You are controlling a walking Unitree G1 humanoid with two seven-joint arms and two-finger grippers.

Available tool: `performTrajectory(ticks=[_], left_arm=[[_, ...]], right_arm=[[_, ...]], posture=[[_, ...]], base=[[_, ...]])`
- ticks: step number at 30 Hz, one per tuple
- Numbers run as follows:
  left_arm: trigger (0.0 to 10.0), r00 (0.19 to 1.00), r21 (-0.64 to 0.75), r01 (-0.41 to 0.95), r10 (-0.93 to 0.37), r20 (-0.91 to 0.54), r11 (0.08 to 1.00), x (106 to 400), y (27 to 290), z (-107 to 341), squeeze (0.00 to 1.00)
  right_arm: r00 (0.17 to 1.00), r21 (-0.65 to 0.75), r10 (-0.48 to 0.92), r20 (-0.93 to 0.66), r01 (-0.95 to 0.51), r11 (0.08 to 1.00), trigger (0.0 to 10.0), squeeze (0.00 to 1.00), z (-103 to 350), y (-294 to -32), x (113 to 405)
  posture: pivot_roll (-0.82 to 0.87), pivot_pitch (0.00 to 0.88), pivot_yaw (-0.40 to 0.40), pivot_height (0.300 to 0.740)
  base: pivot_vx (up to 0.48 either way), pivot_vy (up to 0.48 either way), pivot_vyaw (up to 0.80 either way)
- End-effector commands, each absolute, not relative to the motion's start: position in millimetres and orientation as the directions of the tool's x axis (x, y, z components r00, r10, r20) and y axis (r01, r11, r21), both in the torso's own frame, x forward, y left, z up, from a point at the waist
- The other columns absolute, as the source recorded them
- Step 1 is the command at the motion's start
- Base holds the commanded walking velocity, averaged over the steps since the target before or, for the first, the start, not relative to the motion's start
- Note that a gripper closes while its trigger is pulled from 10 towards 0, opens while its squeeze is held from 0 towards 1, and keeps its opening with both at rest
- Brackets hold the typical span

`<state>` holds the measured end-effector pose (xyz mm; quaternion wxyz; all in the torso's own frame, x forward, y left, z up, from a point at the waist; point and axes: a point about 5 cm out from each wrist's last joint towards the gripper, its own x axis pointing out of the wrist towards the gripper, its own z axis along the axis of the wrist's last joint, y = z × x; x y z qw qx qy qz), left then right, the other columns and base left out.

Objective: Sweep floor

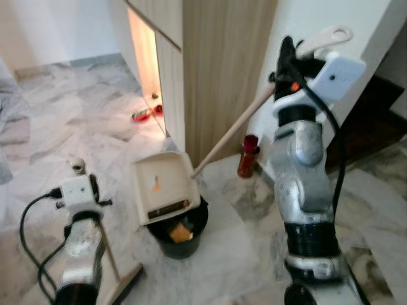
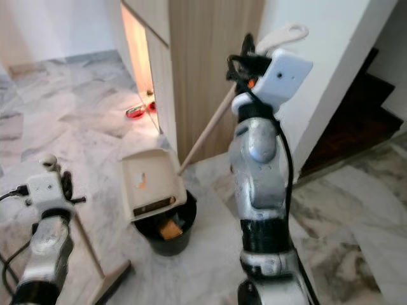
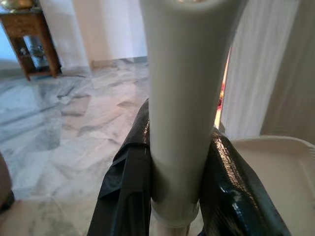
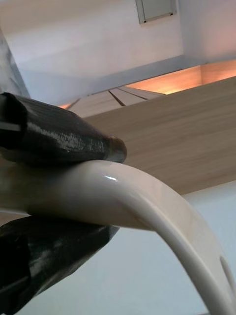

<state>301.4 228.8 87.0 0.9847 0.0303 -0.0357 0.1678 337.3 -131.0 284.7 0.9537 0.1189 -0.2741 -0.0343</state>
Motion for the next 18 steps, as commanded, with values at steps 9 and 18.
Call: performTrajectory(ticks=[9,18], left_arm=[[10.0,0.928,0.055,-0.362,0.354,0.112,0.931,301.0,237.4,93.3,0.00],[10.0,0.930,0.055,-0.356,0.348,0.116,0.933,300.2,235.9,92.5,0.00]], right_arm=[[0.811,0.250,-0.096,0.578,-0.065,0.966,10.0,0.00,301.7,-118.5,332.5],[0.803,0.250,-0.086,0.590,-0.080,0.965,10.0,0.00,302.6,-116.5,331.6]], posture=[[0.06,0.000,-0.031,0.740],[0.06,0.000,-0.033,0.740]], base=[[0.254,0.000,0.00],[0.112,0.000,0.00]])
